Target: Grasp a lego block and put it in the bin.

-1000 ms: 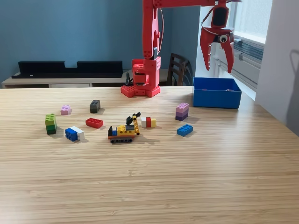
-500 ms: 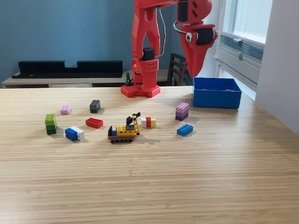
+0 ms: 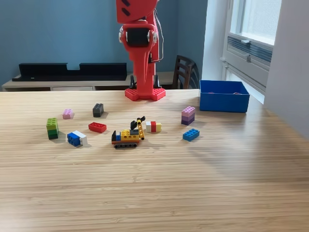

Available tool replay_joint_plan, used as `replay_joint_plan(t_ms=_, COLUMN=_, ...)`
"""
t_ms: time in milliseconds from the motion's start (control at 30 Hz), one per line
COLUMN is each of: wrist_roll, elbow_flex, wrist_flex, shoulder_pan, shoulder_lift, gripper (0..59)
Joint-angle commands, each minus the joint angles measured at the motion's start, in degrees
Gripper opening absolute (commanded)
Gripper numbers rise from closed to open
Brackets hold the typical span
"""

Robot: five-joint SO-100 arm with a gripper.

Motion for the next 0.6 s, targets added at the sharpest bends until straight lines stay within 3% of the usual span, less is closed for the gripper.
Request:
replay_joint_plan(t_ms=33, wrist_roll=-0.62, elbow_flex=0.26, wrist_flex=-1.76, shoulder_pan=1.23, shoulder_lift=4.48, gripper=0.1)
replay_joint_plan(t_ms=600, wrist_roll=-0.26, elbow_flex=0.53, wrist_flex=-2.81, shoulder_pan=2.64, shoulder_lift=4.48, gripper=0.1)
